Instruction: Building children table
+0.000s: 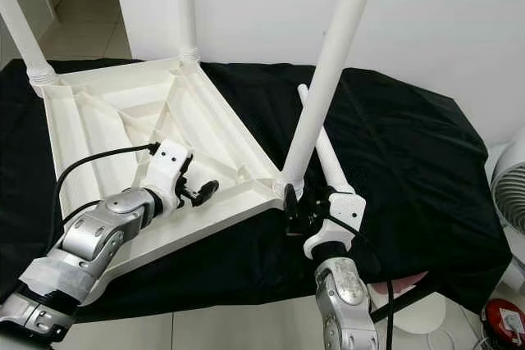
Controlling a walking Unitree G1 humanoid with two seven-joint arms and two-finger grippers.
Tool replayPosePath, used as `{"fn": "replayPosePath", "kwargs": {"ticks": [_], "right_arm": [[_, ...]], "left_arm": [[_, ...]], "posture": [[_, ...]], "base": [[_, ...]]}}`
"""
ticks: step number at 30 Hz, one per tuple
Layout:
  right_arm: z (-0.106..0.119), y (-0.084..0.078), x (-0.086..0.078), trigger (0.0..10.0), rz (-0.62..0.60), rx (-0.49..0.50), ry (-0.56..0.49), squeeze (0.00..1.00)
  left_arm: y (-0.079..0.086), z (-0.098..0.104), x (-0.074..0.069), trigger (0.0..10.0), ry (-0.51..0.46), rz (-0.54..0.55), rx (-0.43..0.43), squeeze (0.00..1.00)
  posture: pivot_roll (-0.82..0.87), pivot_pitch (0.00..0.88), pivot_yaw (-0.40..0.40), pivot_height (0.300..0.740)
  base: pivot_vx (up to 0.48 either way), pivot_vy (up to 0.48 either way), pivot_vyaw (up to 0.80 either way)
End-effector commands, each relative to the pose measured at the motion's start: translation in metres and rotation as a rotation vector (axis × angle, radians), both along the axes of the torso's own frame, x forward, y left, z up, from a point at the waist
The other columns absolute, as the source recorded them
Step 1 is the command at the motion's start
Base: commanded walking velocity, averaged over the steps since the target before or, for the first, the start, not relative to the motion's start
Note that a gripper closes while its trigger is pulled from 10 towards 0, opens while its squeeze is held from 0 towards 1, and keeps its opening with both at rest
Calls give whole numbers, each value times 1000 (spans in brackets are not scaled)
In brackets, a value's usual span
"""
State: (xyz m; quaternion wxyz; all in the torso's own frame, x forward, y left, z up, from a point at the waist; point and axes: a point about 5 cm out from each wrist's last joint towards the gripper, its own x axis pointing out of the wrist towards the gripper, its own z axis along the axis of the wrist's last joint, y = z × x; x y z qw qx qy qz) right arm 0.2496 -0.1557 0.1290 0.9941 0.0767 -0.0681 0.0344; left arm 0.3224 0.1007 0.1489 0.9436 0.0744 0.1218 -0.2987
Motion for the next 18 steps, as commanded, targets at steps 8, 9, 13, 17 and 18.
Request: {"fn": "replayPosePath", "kwargs": {"ticks": [8, 9, 13, 17, 18], "right_arm": [[3, -5, 3, 10000, -12, -4, 2, 0], [3, -4, 4, 10000, -9, -4, 3, 0], [2, -2, 4, 10000, -1, -6, 7, 0], [0, -2, 4, 10000, 2, -9, 14, 0], [0, -2, 4, 10000, 2, -9, 14, 0]], "left_arm": [[-7, 1, -9, 10000, 6, -168, -12, 0], [-8, 0, -10, 10000, 8, -173, -12, 0], [-10, -3, -15, 10000, 9, -205, -4, 0], [-12, -9, -20, 10000, 7, -242, 52, 0], [-12, -9, -20, 10000, 7, -242, 52, 0]], "posture": [[14, 65, -76, 740], [14, 65, -77, 740], [16, 65, -81, 740], [19, 62, -82, 740], [19, 62, -82, 740]], "base": [[0, 0, 0], [0, 0, 0], [0, 0, 0], [0, 0, 0], [0, 0, 0]]}}
